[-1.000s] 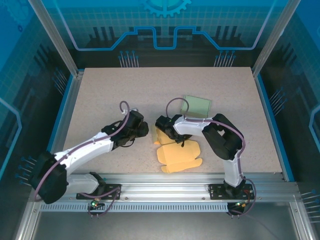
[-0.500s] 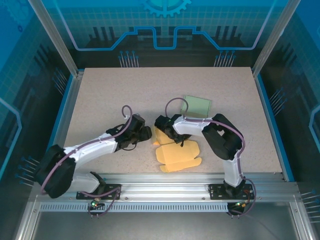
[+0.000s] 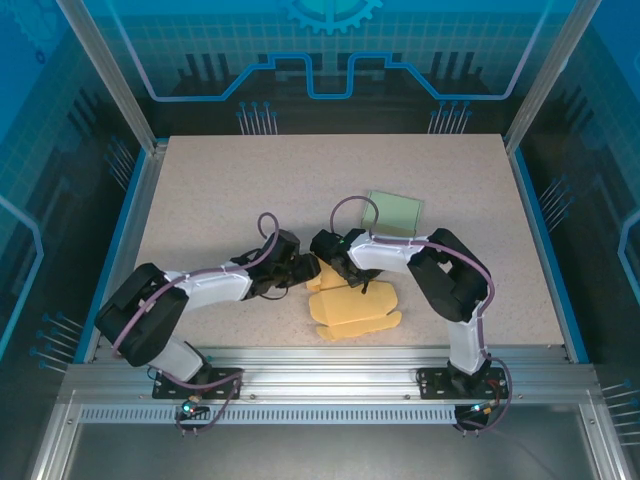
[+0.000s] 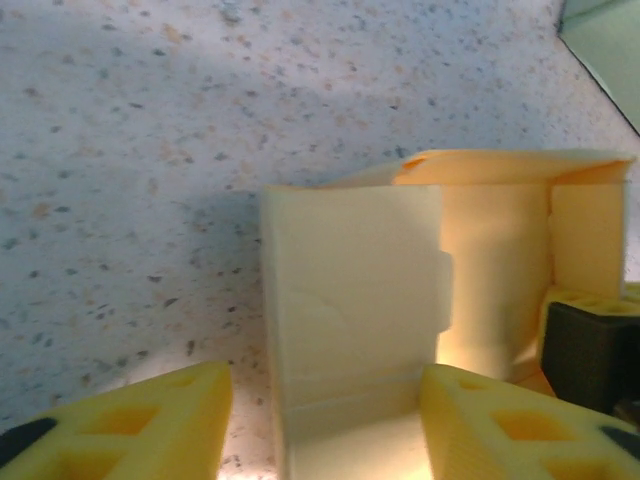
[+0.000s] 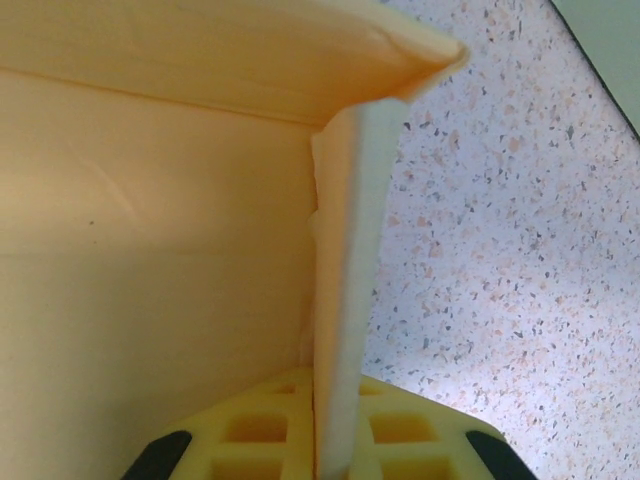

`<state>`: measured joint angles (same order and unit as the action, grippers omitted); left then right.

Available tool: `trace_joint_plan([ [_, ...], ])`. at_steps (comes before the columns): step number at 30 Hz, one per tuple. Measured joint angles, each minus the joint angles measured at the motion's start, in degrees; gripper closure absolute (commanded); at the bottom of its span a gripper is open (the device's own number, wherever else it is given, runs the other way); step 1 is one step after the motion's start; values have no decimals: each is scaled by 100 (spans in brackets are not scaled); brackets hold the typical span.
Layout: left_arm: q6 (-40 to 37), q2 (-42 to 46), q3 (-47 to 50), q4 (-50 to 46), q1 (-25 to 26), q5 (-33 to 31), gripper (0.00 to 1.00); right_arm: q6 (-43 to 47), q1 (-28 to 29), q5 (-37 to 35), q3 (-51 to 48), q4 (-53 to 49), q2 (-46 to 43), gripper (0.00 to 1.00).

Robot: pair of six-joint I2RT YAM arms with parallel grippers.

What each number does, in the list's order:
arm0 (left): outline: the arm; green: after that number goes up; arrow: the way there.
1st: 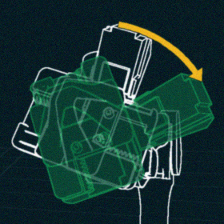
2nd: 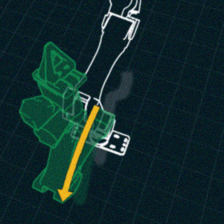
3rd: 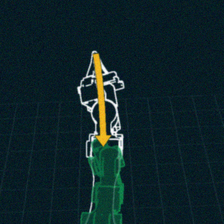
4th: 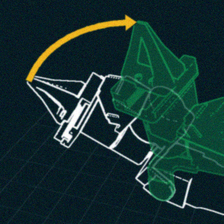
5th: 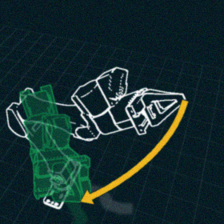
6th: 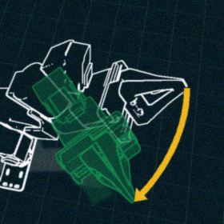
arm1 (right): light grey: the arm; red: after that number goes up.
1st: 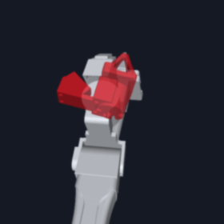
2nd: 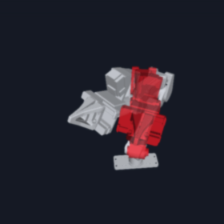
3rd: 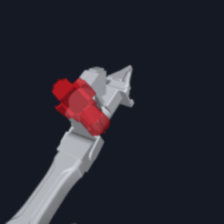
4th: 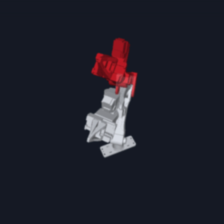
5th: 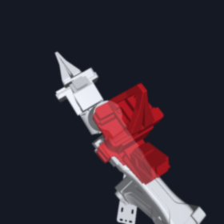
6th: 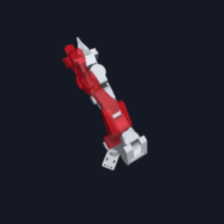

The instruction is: Fold the paper box

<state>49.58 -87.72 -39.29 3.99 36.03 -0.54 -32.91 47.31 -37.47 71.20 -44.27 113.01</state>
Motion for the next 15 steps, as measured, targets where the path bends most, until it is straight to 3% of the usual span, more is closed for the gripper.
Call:
trace_joint_plan([
  [2,-33,-44,-111,7,39,2,56,35,0,22,0,15,-9,98],
  [6,-105,-153,-367,-61,116,-7,51,83,0,70,0,42,-22,98],
  [15,-260,-306,-621,-411,157,-157,59,109,-22,219,-31,92,-81,98],
])
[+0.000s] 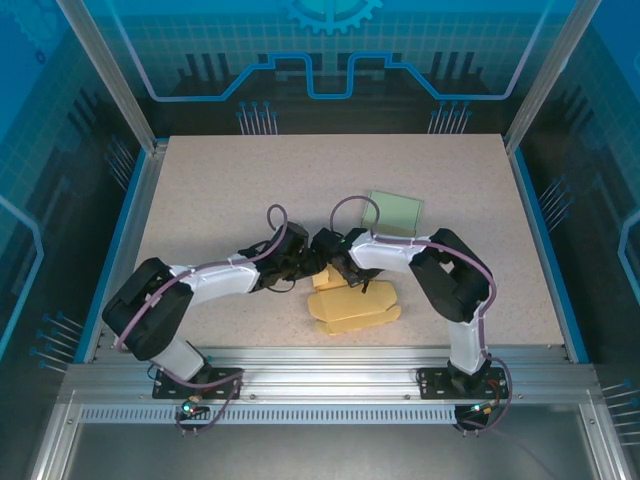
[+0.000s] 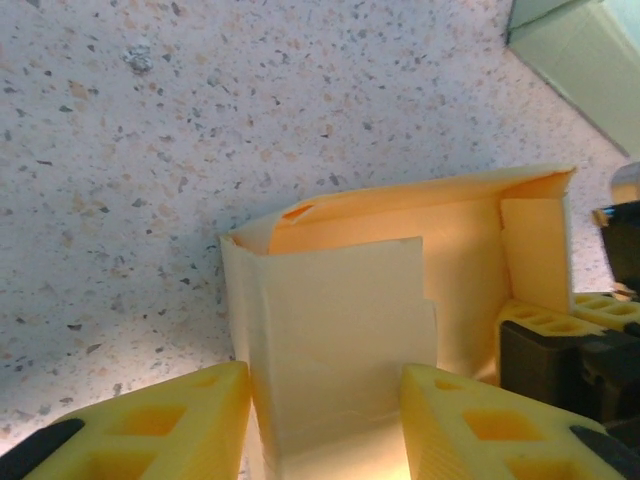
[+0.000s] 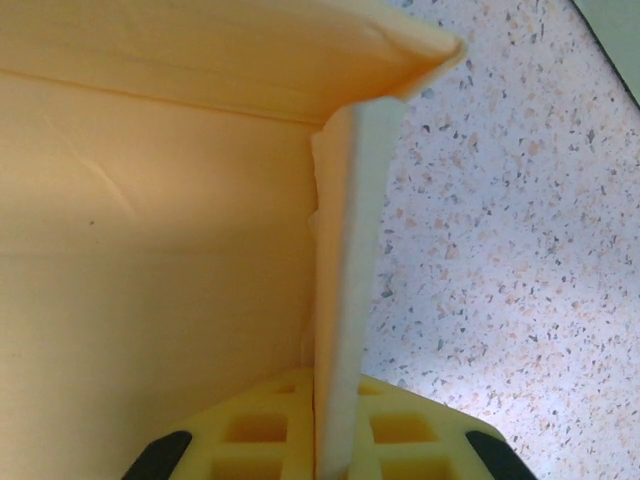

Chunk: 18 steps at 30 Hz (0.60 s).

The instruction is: Fold the paper box

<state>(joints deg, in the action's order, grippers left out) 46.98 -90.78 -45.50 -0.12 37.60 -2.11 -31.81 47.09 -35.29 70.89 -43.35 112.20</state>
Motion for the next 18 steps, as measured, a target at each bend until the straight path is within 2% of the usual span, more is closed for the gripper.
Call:
trace_joint_plan([
  [5,-306,-243,-367,-568,216,-479,64,63,-11,286,-160,227,-179,97],
  [10,-522,-400,-614,-933,299,-890,81,79,-127,588,-306,356,-352,93],
  [14,-686,-597,-1095,-1392,387,-1397,82,79,-223,800,-389,361,-457,81],
  [18,-828,-826,-1604,-1788,520,-1923,82,149,-251,1054,-540,212,-625,75],
])
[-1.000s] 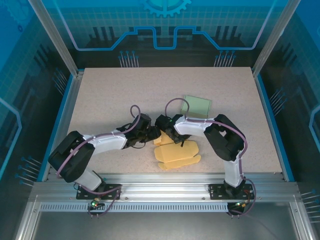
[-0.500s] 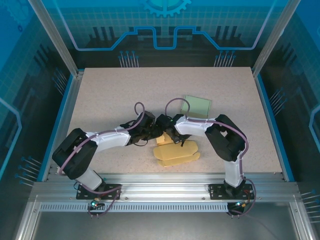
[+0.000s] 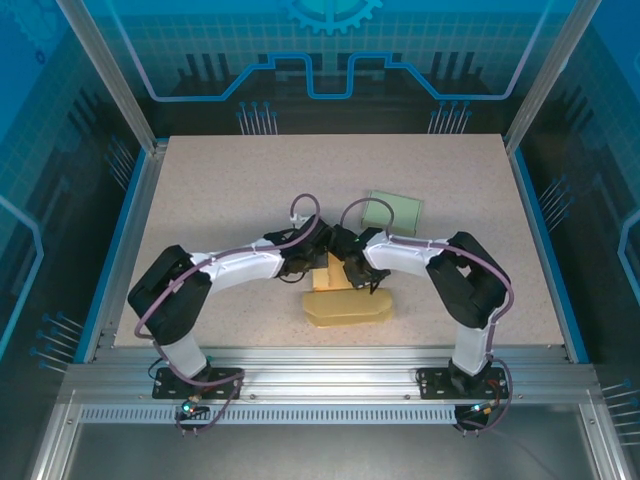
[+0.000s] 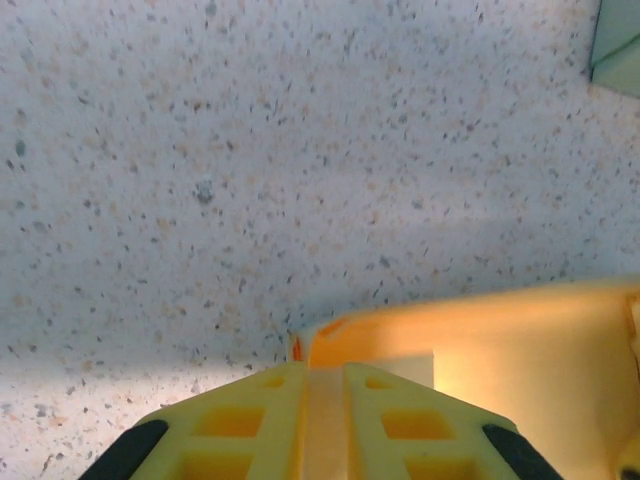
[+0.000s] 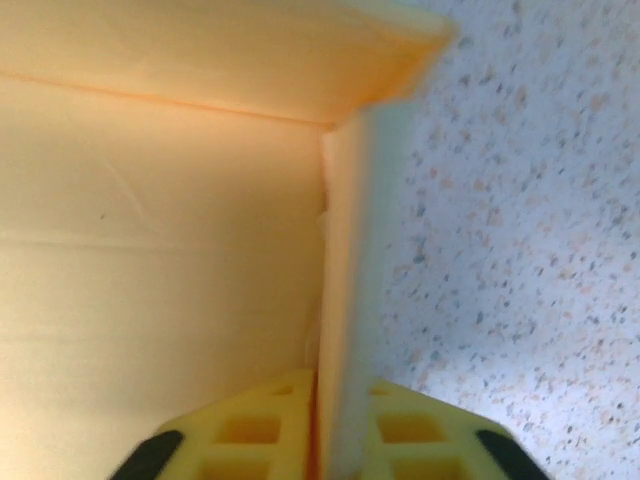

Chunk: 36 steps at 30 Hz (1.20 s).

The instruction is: Fold the paper box

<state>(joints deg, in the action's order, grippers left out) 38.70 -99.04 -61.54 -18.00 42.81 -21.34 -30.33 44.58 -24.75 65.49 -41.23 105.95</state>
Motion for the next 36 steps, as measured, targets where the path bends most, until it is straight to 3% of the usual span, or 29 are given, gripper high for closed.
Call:
trace_joint_plan([
  [10,-136,-177,-238,-334,37,-245,82,52,-2,431,-299,-387,-372,70],
  [16,-96,-142,-192,-466,39,-286,68,9,0,444,-369,-339,-402,71],
  [18,-4,-15,-133,-557,46,-376,58,-13,2,446,-367,-234,-404,71],
  [25,341,944,334,-763,313,-481,49,-63,4,487,-186,321,-494,71],
  [36,1038,2044,1421,-726,114,-282,45,-118,4,490,-144,426,-557,68],
])
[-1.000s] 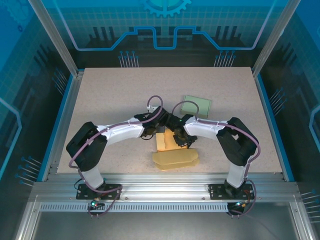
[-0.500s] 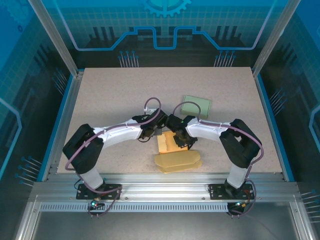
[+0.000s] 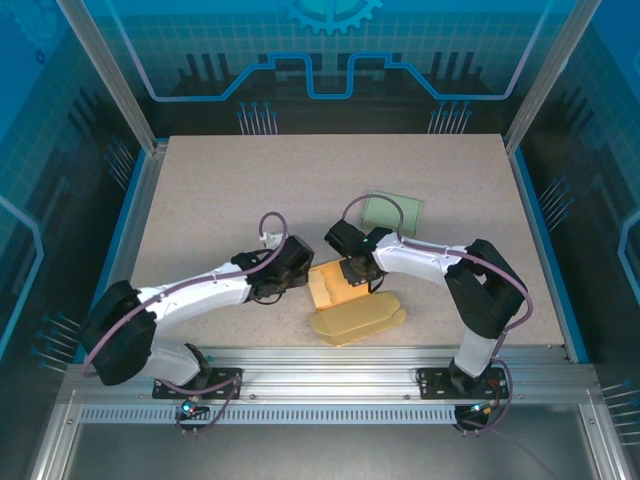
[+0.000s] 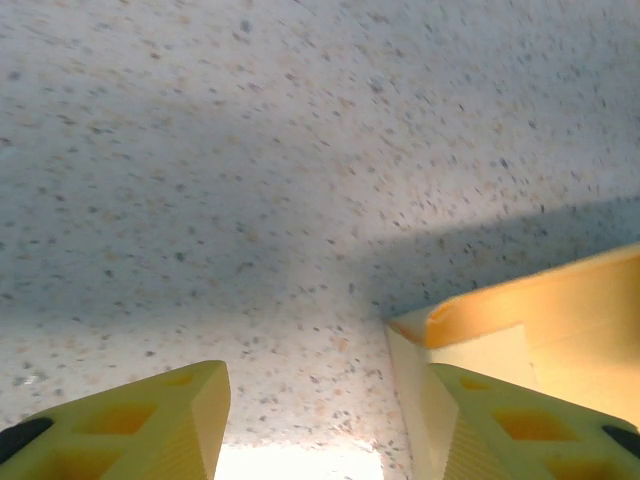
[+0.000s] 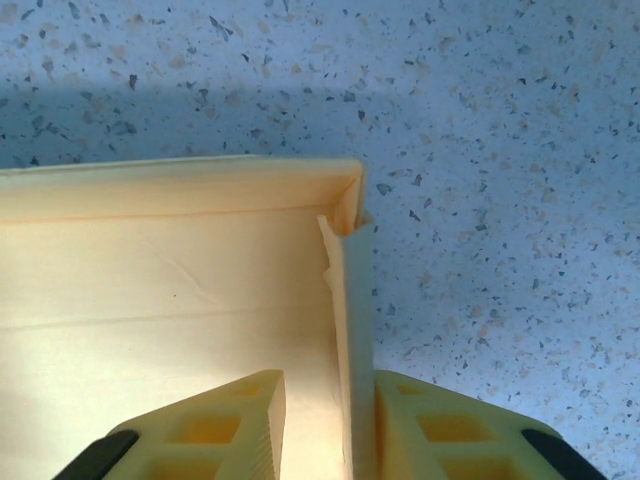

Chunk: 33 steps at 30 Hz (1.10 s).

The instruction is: Fold the paper box

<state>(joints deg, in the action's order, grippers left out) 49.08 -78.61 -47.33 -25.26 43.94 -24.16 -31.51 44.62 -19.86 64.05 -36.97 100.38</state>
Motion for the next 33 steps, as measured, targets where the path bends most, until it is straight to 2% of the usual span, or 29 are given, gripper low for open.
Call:
trace_joint_plan([
  [6,39,610,79,2,-238,22,45,4,0,44,4,-4,-256,47],
  [14,168,669,201,2,-188,553,44,107,7,85,151,-111,-481,25],
  [18,308,568,170,-59,114,669,43,96,-13,37,192,-243,-796,0],
  [24,494,-210,-157,-151,540,717,42,87,-348,-85,83,-356,-1609,0],
  [28,507,-658,-354,-153,579,732,43,87,-590,-136,-129,-372,-2131,0],
  [33,503,-1226,-726,-197,579,734,46,87,-605,-114,-426,-369,-2433,0],
])
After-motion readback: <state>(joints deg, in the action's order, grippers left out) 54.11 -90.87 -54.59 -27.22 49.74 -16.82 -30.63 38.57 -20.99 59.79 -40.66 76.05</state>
